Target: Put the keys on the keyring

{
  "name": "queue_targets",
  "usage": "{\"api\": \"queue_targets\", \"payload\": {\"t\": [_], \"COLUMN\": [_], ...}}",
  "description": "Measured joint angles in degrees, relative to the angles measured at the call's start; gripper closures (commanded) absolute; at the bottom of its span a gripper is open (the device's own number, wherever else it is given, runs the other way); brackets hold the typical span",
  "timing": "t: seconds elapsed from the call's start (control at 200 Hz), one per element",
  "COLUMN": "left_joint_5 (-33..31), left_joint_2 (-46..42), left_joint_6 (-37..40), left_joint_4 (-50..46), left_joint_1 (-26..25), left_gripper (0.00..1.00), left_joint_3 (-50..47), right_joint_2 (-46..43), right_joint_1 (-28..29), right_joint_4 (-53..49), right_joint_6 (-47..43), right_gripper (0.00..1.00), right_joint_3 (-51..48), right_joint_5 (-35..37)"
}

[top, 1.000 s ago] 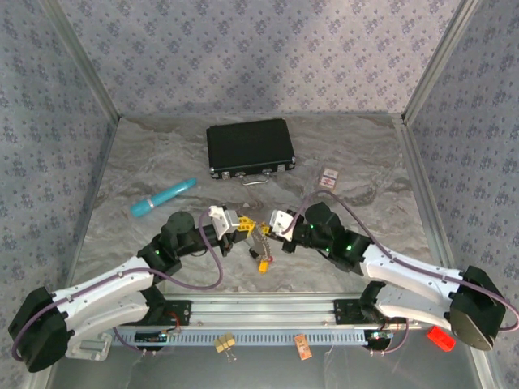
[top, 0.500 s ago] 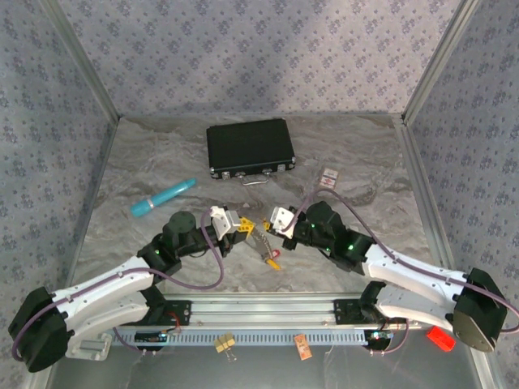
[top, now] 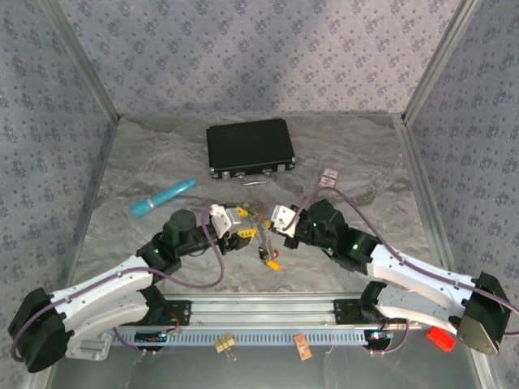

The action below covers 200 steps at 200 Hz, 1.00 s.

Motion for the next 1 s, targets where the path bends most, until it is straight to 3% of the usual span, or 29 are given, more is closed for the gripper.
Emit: {"api": "queue_targets", "payload": {"t": [0.1, 0.335, 0.6, 0.775, 0.999], "left_joint_5": [-3.61, -23.82, -43.04, -48.28, -48.96], "left_joint_2": [-3.13, -13.46, -20.98, -24.11, -23.54], "left_joint_6": [-0.68, -3.15, -10.95, -17.07, -21.33], "left_joint_4": [-0.28, -3.08, -11.74, -15.32, -17.55], "left_joint_1": [0.00, 0.42, 6.47, 9.73, 11.72], "left_gripper": [0.01, 0.01, 0.00, 0.00, 0.00], "left_joint_3": [-0.44, -2.40, -2.38, -2.38, -2.38], "right_joint_2": [0.39, 4.33, 13.73, 20.50, 23.32], "right_joint_1": [0.07, 1.88, 5.33, 5.16, 1.51], "right_joint_4": [-2.03, -3.30, 0.66, 3.69, -5.29], "right_joint_6": [-0.09, -1.07, 1.25, 2.84, -1.92], "right_gripper": [1.00, 1.00, 1.00, 1.00, 1.00], "right_joint_3": [2.25, 6.88, 13.81, 15.47, 14.51], "right_joint_5": [1.36, 2.16, -1.38, 0.00, 5.90]}}
